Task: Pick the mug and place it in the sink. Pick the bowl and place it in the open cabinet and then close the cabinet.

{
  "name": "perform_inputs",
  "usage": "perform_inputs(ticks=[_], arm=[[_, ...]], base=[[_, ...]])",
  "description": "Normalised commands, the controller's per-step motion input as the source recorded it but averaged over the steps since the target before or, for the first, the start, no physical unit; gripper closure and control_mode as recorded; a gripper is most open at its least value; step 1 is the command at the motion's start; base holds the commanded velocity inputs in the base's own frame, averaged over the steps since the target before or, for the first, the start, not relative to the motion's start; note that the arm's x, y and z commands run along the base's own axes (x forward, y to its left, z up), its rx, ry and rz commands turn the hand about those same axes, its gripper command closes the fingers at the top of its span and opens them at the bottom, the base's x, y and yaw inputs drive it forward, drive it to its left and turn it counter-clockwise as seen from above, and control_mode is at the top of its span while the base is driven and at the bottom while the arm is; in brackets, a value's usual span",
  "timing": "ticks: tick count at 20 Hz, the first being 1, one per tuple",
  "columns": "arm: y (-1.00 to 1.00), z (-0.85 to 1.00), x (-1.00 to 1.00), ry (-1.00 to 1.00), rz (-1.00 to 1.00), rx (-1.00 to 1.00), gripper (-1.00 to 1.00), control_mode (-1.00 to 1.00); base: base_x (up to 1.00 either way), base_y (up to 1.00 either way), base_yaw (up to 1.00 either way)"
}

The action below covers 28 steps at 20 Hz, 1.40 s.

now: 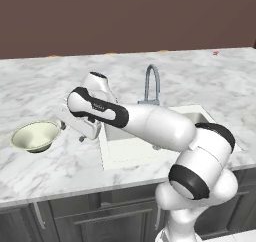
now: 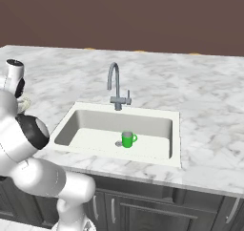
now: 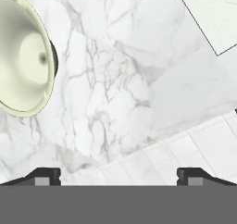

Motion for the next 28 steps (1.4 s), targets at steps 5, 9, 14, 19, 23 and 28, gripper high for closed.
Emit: perform_inputs(ticks=[5,9,14,19,23,28], arm=[[0.22,-0.02,0.00,-0.04,0.00,-0.01,-1.00,-1.00],[0.02,0.00,0.00,-0.05,0.00,-0.06,-1.00,-1.00],[0.00,0.00,0.09,-0.04,0.00,-0.04,-1.00,-1.00],[0.00,-0.02,0.10,0.00,0.00,0.00,-1.00,-1.00],[0.00,-0.11,0.14,0.00,0.00,0.02,-1.00,-1.00],[0.00,-0.15,0.11,-0.02,0.00,0.01,-1.00,-1.00]], base=[[0.00,0.00,0.00],[0.00,0.00,0.00],[0.00,0.00,0.00],[0.00,0.00,0.00],[0.00,0.00,0.00],[0.00,0.00,0.00]])
